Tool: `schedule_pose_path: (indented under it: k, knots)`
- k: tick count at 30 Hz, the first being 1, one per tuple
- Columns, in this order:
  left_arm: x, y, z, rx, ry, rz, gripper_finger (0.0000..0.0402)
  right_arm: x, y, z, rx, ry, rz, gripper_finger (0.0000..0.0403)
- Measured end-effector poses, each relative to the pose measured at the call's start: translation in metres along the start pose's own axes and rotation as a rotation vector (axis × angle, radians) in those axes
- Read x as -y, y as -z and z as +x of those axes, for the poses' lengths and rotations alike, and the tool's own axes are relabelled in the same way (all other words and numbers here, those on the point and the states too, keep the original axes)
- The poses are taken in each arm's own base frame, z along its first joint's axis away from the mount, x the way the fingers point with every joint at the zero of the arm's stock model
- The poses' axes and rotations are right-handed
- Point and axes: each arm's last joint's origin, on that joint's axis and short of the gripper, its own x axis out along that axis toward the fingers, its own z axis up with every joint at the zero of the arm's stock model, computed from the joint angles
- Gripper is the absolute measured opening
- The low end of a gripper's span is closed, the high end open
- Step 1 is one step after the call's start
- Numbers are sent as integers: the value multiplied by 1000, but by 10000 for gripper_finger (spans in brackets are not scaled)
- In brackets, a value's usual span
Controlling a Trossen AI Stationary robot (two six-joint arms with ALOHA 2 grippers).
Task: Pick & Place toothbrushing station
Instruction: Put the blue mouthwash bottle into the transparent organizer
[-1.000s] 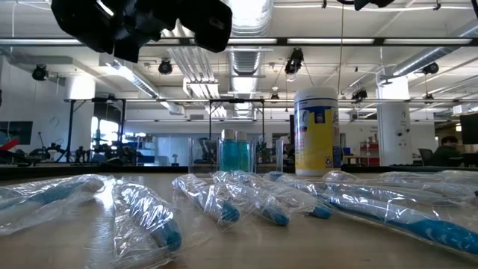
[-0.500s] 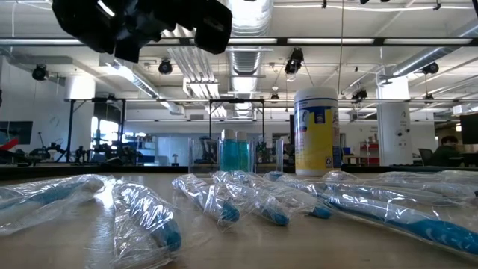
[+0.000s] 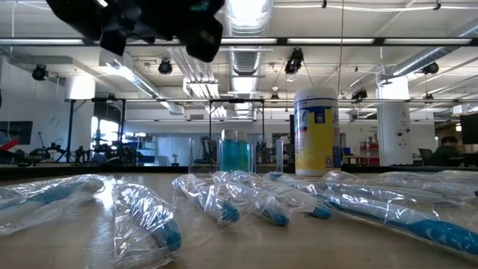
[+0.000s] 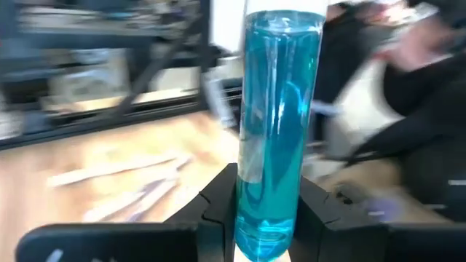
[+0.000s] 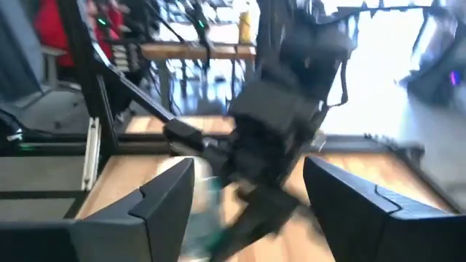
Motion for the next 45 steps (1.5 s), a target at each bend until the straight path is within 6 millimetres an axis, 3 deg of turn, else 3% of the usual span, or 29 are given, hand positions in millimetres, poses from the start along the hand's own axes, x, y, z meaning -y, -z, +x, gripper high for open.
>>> schedule_pose_path:
  k: [6, 14, 19, 27, 45]
  knots:
    - [-2, -5, -9, -49, -254, 71, 80, -8, -17, -12, -90, 111, 126, 248]
    - [-6, -7, -14, -82, -456, 99, 80, -16, -15, -12, -126, 161, 145, 252]
    - [-7, -6, -14, -89, -483, 111, 80, -8, -8, -8, -178, 227, 152, 266]
    - [-7, -6, -14, -100, -502, 131, 80, -7, 4, 0, -186, 358, 21, 275]
    - [-8, -5, -15, -118, -524, 132, 80, -9, 10, 10, -172, 392, -16, 210]
